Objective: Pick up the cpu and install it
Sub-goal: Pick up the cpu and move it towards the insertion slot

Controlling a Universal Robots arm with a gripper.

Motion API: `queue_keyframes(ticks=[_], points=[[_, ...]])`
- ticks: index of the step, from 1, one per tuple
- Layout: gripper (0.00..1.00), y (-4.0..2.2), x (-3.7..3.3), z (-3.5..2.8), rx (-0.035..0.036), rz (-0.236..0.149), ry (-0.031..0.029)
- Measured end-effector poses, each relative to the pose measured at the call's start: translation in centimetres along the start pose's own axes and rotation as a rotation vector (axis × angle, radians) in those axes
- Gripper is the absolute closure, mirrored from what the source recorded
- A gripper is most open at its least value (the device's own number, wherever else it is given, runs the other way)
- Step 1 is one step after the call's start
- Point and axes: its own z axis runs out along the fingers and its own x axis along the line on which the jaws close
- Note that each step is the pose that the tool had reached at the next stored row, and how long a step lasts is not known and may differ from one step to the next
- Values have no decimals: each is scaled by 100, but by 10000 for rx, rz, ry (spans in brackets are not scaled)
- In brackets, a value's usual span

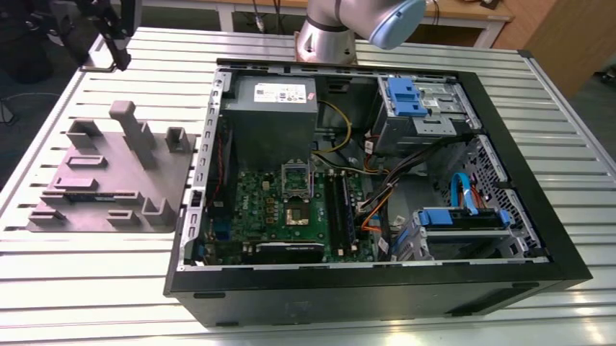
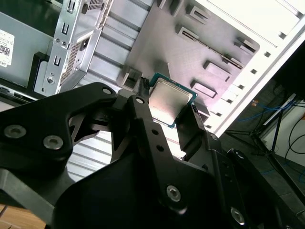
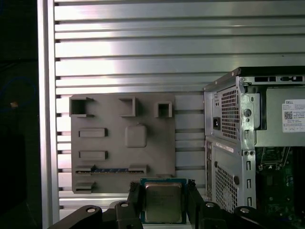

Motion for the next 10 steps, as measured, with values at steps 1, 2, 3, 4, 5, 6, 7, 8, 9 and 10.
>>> queue_keyframes(ticks=[1,2,3,4,5,6,7,8,9,10], points=[[53,0,-3,0,1,0,0],[53,0,-5,0,0,0,0],[53,0,-8,0,1,0,1],[53,0,-10,0,1,0,0],[53,1,-12,0,0,0,0],[53,1,-15,0,0,0,-1],[53,1,-17,0,0,0,0],[53,1,-20,0,0,0,0],[53,1,-23,0,0,-1,0],[53,1,-25,0,0,0,0]])
